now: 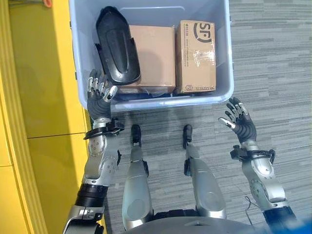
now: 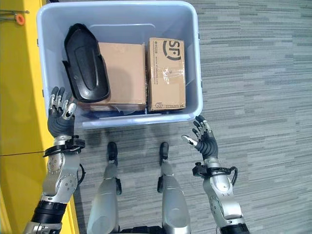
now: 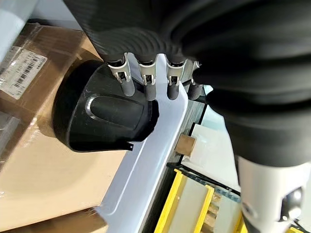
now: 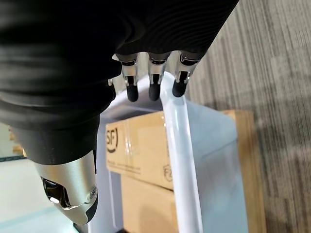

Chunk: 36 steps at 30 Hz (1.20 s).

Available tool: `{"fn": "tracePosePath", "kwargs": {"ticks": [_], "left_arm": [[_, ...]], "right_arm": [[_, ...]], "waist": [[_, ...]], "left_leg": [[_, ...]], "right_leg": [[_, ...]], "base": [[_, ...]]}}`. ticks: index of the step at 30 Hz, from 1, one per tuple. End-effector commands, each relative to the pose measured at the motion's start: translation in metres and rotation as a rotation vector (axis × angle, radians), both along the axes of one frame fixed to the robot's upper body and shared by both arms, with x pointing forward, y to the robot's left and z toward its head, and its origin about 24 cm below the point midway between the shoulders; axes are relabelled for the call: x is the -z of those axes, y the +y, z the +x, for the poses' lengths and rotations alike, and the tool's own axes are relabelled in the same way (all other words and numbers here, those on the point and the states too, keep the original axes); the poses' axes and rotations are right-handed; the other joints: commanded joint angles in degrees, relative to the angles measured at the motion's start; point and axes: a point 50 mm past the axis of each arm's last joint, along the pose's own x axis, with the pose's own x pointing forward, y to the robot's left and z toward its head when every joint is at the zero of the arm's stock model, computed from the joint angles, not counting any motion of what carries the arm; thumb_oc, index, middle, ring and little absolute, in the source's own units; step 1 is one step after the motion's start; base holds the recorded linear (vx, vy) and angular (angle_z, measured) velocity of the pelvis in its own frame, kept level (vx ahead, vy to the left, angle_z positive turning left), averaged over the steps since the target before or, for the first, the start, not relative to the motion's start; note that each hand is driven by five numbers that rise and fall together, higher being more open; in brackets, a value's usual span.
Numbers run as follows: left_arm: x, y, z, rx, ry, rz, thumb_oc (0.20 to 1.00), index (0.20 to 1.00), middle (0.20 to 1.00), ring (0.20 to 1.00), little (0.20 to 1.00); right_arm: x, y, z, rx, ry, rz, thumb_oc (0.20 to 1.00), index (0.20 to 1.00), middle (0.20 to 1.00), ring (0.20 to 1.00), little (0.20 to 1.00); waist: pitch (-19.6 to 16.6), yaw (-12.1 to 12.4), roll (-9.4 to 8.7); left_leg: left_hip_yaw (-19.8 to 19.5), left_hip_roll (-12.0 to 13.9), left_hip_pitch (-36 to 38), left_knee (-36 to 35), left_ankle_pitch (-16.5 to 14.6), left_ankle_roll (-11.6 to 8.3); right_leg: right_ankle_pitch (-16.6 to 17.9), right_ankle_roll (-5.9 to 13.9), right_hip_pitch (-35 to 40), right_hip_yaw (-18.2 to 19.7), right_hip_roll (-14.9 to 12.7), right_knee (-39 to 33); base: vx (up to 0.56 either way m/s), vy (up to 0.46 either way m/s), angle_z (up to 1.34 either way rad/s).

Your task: Move parts from the plastic box to the shelf.

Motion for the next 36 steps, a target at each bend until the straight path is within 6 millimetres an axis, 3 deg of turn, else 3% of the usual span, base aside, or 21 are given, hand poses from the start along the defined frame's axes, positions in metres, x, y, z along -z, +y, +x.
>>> {"fn": "tracePosePath", "kwargs": {"ticks": [1, 8, 19, 36], "left_arm": [[-0.032, 0.020, -0.008, -0.118, -0.159, 0.108, 1.000, 1.000, 1.000, 1.000, 1.000], [-0.049, 0.032, 0.018, -0.220, -0.153, 0.158, 1.000, 1.000, 1.000, 1.000, 1.000], [-0.070, 0.045, 0.037, -0.323, -0.157, 0.138, 1.000, 1.000, 1.000, 1.000, 1.000], [-0.068, 0.067, 0.043, -0.452, -0.099, 0.056, 1.000, 1.000, 1.000, 1.000, 1.000]], "right_arm": [[-0.023, 0.003, 0.001, -0.009, -0.137, 0.004, 1.000, 1.000, 1.000, 1.000, 1.000], [-0.019, 0.006, 0.001, -0.023, -0.122, 0.009, 1.000, 1.000, 1.000, 1.000, 1.000], [-0.017, 0.009, 0.003, -0.025, -0.110, 0.029, 1.000, 1.000, 1.000, 1.000, 1.000], [-0.015, 0.014, 0.002, -0.039, -0.095, 0.035, 1.000, 1.000, 1.000, 1.000, 1.000]], "waist": [[-2.3, -0.1, -2.23], [-2.6, -1.6, -3.12], [-3.5, -3.1, -4.50], [-3.3, -3.7, -6.67]], "left_leg": [[0.9, 1.9, 4.6, 0.3, -5.2, -0.37], [1.5, 2.3, 3.9, 0.3, -5.4, -0.85], [1.2, 2.6, 2.4, 0.3, -5.4, -1.11], [1.2, 3.1, 1.8, 0.3, -5.6, -1.05]], "right_leg": [[-5.6, 3.61, -0.4, 0.8, -4.7, 6.9], [-4.5, 4.02, -0.4, 1.4, -4.5, 4.4], [-3.6, 4.41, -0.5, 1.2, -4.2, 2.4], [-3.7, 4.47, -0.9, 1.2, -3.6, 2.2]], "base": [[0.00, 0.000, 0.00], [0.01, 0.005, -0.02], [0.00, 0.001, -0.01], [0.00, 0.000, 0.00]]}}
